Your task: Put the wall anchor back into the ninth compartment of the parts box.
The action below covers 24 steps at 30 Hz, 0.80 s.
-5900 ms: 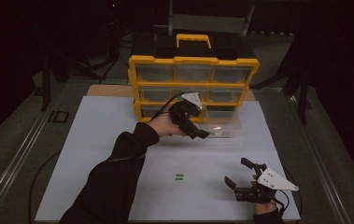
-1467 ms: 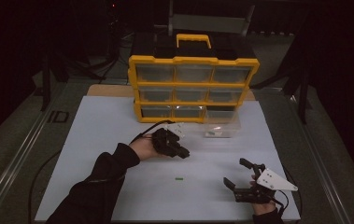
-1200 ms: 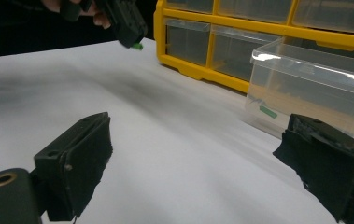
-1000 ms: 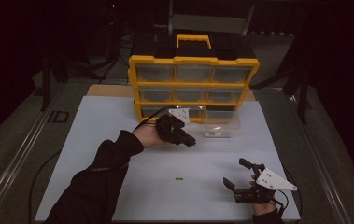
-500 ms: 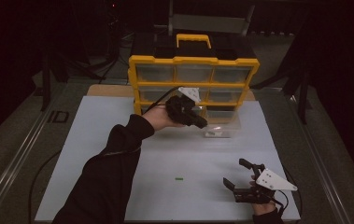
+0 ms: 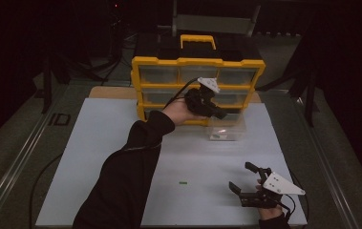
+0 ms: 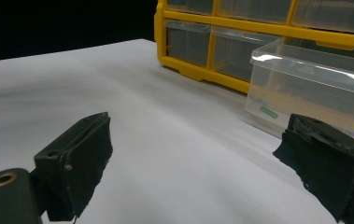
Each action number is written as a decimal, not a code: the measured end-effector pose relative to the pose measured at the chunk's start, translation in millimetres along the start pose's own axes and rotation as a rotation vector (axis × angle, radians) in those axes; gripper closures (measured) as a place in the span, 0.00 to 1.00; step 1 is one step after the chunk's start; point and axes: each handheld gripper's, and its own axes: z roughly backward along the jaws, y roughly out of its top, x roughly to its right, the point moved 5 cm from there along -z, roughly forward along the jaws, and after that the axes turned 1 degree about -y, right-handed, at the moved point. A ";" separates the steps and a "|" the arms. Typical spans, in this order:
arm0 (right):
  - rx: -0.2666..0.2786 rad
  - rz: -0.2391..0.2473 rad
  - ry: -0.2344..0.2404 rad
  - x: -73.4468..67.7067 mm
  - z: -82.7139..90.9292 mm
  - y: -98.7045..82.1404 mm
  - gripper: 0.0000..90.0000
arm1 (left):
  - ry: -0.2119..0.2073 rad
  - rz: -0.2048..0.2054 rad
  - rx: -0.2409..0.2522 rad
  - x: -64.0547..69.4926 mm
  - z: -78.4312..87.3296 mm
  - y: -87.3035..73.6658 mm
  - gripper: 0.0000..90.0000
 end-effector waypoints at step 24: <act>0.003 -0.005 0.006 -0.5 0.6 0.4 0.09 | 0.087 0.095 -0.062 -29.5 -46.0 -10.0 0.95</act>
